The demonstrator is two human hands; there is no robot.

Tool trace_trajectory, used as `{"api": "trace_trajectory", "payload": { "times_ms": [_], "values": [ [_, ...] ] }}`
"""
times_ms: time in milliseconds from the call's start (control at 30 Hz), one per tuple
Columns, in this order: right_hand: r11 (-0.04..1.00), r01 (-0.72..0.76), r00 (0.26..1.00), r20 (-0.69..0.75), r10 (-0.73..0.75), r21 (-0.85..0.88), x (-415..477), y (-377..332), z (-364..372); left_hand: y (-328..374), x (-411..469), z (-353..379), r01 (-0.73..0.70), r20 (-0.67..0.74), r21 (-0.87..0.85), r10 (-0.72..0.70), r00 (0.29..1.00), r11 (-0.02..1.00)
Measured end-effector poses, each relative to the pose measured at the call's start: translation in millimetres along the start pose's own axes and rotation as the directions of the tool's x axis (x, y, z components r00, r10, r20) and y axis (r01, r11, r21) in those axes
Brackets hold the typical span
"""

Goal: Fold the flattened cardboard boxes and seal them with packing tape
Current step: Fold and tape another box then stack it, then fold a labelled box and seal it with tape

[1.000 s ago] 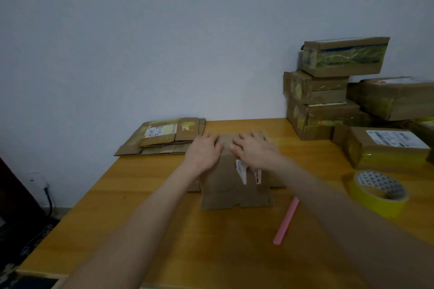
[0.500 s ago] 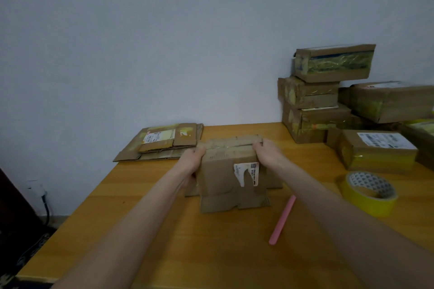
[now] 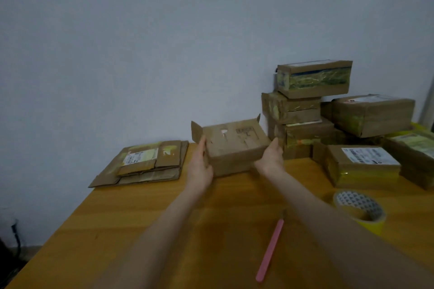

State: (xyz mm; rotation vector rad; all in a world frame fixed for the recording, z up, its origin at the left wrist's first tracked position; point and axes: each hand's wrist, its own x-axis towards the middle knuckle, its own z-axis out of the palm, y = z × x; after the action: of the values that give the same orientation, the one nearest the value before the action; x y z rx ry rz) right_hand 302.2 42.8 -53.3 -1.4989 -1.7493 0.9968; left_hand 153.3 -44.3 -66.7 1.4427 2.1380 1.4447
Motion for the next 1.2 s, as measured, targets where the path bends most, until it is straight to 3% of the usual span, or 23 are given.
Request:
{"api": "trace_trajectory", "payload": {
  "times_ms": [67,133,233,300,367,433,567,667,800,900,1000,1100,1200],
  "values": [
    [0.996,0.010,1.000,0.012,-0.009,-0.089,2,6,5,-9,-2,15,0.010,0.106,0.165,-0.027,0.994,0.986],
    [0.939,0.115,0.993,-0.001,-0.122,-0.323,5,10,9,-10,-3,25,-0.015,0.169,0.278,-0.034,0.985,0.960],
    [0.796,0.237,0.971,0.108,-0.213,-0.557,7,17,22,-11,2,29,-0.025,0.062,0.282,0.008,0.998,0.959],
    [0.784,0.265,0.962,0.093,-0.258,-0.561,8,22,33,-14,9,31,-0.020,-0.002,0.291,0.022,1.000,0.956],
    [0.799,0.299,0.931,-0.024,-0.365,-0.521,13,20,34,-13,20,31,0.022,-0.048,0.309,-0.007,0.999,0.951],
    [0.782,0.353,0.895,-0.059,-0.442,-0.514,23,14,30,-14,32,35,0.145,-0.056,0.272,-0.135,0.989,0.951],
    [0.667,0.447,0.892,0.238,-0.385,-0.597,41,9,31,-23,53,52,0.454,0.023,-0.081,-0.453,0.891,0.887],
    [0.659,0.444,0.895,0.262,-0.362,-0.607,45,18,34,-24,54,64,0.414,0.062,-0.048,-0.410,0.910,0.909],
    [0.631,0.426,0.846,0.038,-0.532,-0.648,45,23,32,-31,50,73,0.250,-0.027,-0.004,-0.250,0.968,0.968],
    [0.711,0.401,0.860,-0.032,-0.510,-0.578,62,18,36,-33,70,76,0.237,-0.060,-0.048,-0.239,0.969,0.970],
    [0.747,0.406,0.901,0.095,-0.423,-0.527,85,8,45,-29,98,82,0.243,-0.017,-0.094,-0.246,0.969,0.965],
    [0.668,0.417,0.906,0.221,-0.361,-0.616,106,5,51,-28,123,90,0.284,0.096,-0.240,-0.269,0.958,0.928],
    [0.610,0.427,0.900,0.250,-0.356,-0.667,116,-2,61,-37,138,88,0.337,0.175,-0.264,-0.299,0.938,0.904]
  ]
}}
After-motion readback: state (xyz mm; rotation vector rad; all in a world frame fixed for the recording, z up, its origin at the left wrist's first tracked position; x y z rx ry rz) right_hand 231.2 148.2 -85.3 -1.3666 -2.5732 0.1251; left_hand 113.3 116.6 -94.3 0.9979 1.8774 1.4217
